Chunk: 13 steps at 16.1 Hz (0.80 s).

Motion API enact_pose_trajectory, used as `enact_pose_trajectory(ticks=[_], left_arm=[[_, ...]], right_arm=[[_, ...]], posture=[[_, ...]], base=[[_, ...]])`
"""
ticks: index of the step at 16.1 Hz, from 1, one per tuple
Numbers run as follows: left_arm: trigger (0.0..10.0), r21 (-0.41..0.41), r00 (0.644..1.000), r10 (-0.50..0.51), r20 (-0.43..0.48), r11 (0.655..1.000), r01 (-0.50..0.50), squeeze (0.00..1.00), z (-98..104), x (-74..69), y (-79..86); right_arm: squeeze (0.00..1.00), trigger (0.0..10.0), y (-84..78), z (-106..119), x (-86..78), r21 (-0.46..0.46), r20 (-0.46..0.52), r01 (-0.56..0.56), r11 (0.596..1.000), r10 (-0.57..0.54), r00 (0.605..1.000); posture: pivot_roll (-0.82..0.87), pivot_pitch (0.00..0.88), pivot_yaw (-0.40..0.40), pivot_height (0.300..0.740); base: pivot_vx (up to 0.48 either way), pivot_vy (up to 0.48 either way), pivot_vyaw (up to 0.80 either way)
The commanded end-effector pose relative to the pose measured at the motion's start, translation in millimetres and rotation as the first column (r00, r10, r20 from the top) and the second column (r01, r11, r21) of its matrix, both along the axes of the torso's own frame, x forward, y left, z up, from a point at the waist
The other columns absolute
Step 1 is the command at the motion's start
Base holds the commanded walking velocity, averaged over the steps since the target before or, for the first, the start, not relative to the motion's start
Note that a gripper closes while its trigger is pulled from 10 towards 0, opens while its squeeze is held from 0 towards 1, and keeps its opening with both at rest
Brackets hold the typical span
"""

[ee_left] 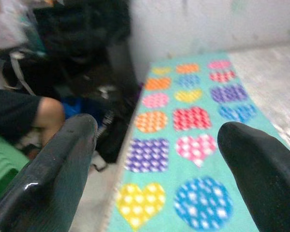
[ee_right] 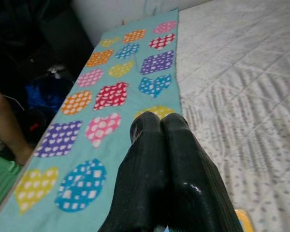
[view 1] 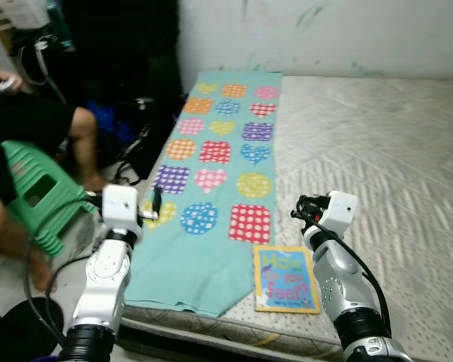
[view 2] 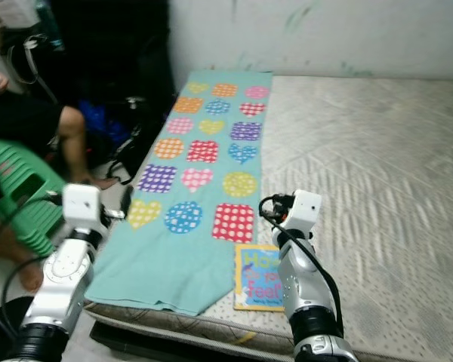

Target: Clean up the room

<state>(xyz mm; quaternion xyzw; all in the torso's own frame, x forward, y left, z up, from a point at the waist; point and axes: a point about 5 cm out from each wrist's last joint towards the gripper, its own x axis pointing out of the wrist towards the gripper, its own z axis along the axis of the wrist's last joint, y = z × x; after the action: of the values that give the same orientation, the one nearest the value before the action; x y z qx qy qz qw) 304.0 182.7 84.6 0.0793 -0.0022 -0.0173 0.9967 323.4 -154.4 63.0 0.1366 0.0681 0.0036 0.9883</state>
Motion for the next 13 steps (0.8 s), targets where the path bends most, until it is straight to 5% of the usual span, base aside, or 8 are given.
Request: enact_pose_trajectory(ticks=[1, 4, 6, 8, 13], left_arm=[[10.0, 0.032, 0.999, -0.022, -0.05, 0.999, 0.024, 0.0, -11.6, -0.3, 2.5], [10.0, -0.008, 0.991, -0.016, -0.131, 1.0, 0.015, 0.0, -30.1, -0.2, 13.1], [10.0, -0.039, 0.988, -0.001, -0.152, 0.999, -0.005, 0.0, -35.6, 0.2, 17.9], [10.0, -0.211, 0.965, 0.049, -0.257, 0.972, -0.105, 0.0, -52.5, -3.7, 30.0], [10.0, -0.318, 0.961, -0.002, -0.278, 0.944, -0.09, 0.0, -58.6, -10.9, 27.0]], right_arm=[[0.0, 10.0, 10.9, 45.8, 16.3, -0.193, 0.237, -0.093, 0.977, 0.139, 0.961], [0.0, 10.0, -4.7, 25.4, 11.9, -0.253, 0.198, 0.006, 0.968, 0.045, 0.979], [0.0, 10.0, -8.1, 20.2, 11.9, -0.184, 0.185, 0.019, 0.983, 0.016, 0.983], [0.0, 10.0, -3.2, 13.4, 6.1, -0.2, 0.202, -0.034, 0.979, 0.075, 0.976], [0.0, 10.0, -7.8, 10.9, -2.6, -0.269, 0.232, -0.05, 0.962, 0.115, 0.966]], posture=[[-0.09, 0.0, 0.106, 0.74], [-0.09, 0.0, 0.117, 0.74], [-0.09, 0.0, 0.121, 0.74], [-0.09, 0.0, 0.118, 0.74], [-0.08, 0.0, 0.103, 0.74]], base=[[0.0, 0.0, 0.0], [0.0, 0.0, 0.0], [0.0, 0.0, 0.0], [0.0, 0.0, 0.0], [0.0, 0.0, 0.0]])
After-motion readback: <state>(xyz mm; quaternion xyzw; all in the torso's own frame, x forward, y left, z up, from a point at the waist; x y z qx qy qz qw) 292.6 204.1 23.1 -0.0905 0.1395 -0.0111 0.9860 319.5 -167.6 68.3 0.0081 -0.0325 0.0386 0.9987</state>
